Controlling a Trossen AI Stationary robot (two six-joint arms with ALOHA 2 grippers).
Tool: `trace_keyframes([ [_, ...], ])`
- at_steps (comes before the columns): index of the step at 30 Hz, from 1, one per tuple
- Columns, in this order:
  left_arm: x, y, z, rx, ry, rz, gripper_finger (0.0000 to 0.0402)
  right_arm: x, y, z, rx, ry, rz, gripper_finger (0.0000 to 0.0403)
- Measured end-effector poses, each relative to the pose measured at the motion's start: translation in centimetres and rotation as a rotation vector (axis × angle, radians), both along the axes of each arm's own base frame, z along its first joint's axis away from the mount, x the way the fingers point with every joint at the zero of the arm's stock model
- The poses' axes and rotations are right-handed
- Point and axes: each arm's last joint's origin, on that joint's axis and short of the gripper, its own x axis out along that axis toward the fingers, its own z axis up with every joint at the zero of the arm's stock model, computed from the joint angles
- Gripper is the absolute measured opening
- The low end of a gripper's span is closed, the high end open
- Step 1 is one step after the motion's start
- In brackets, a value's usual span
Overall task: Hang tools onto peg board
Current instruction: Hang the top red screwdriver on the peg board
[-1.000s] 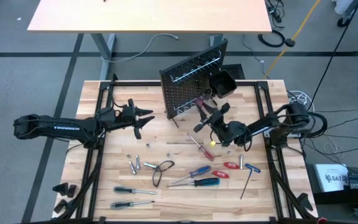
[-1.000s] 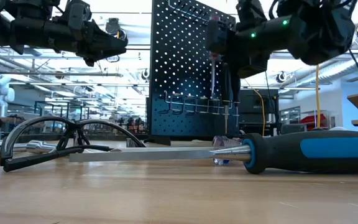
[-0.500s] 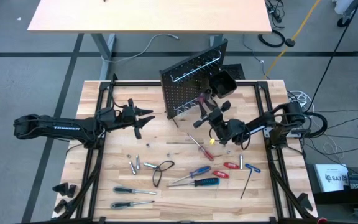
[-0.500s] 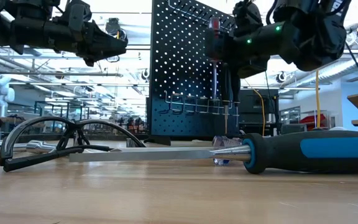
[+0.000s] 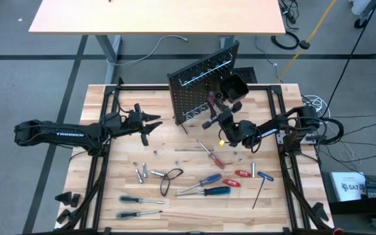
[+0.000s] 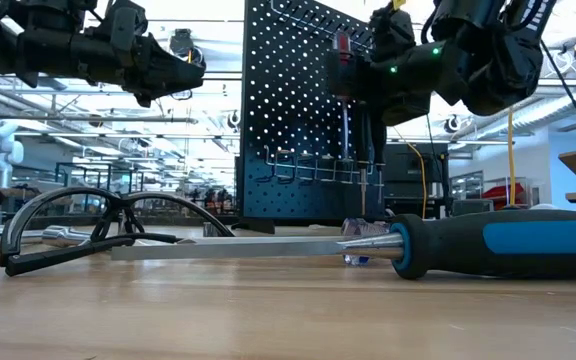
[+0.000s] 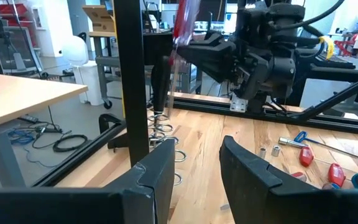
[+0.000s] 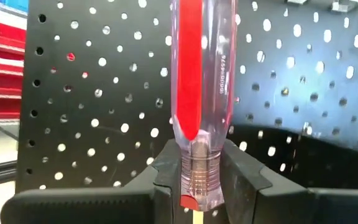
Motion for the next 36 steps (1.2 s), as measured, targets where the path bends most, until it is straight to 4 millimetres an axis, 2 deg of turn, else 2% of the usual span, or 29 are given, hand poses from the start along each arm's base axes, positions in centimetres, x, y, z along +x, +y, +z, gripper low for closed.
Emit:
trace_keyframes([
  [5, 0.0, 0.0, 0.0, 0.001, 0.001, 0.004, 0.0129, 0.4, 0.0, 0.6, -0.025, 0.014, -0.015, 0.0069],
  [20, 0.0, 0.0, 0.0, 0.001, 0.001, 0.004, 0.0129, 0.6, -0.3, 0.2, 0.014, 0.030, -0.030, 0.0069],
  [36, 0.0, 0.0, 0.0, 0.002, 0.001, 0.004, 0.0129, 1.4, -1.2, -3.6, 0.110, 0.041, -0.084, 0.0069],
])
